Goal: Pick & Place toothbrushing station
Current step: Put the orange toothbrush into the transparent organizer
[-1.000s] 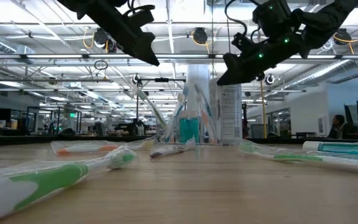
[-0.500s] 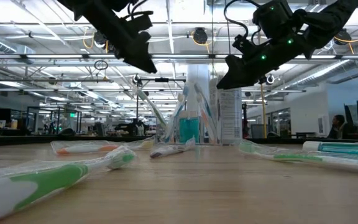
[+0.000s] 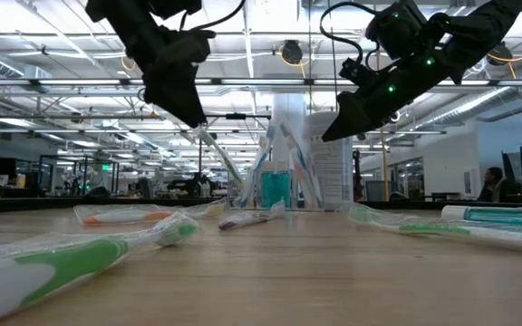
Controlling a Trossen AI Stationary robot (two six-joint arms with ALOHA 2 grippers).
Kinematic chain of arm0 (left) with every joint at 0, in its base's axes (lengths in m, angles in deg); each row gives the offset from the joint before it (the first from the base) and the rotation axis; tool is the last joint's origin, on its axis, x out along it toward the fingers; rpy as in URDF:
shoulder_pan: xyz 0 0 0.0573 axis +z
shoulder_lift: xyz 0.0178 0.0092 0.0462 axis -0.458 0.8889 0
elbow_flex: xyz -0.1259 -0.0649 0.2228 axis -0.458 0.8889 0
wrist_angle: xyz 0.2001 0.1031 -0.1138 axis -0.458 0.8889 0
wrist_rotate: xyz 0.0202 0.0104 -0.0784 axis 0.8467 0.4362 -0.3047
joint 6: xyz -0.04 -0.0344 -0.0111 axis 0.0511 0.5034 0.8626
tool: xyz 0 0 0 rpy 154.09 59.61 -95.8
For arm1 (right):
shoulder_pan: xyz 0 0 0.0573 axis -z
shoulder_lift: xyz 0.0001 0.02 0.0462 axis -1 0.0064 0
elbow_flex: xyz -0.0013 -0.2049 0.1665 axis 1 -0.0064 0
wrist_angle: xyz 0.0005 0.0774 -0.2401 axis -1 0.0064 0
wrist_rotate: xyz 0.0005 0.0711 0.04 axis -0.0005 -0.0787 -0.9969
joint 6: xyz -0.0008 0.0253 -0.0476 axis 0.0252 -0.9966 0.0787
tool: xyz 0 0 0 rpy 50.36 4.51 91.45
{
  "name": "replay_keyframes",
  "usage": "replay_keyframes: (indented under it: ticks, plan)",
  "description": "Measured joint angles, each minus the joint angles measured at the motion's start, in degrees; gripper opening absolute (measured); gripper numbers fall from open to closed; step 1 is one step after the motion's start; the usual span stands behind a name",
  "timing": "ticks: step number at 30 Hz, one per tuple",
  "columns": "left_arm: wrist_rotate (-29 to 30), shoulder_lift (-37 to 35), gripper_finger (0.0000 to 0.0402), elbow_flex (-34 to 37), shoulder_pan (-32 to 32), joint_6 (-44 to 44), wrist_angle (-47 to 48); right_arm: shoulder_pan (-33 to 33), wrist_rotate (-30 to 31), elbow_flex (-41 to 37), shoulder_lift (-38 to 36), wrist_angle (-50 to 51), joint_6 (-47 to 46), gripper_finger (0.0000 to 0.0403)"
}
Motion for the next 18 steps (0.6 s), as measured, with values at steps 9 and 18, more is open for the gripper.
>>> replay_keyframes:
  ticks: [9, 18]
  plan:
    - [1.02, 0.00, 0.0177, 7.08, -9.18, 15.47, -7.53, 0.00, -0.15, 0.00, 0.00, 0.04, 0.19, 0.0155]
    - [9.87, 0.46, 0.0177, 17.82, -16.07, 18.96, -23.51, 0.02, -3.16, 0.00, 0.00, -0.09, -3.45, 0.0155]
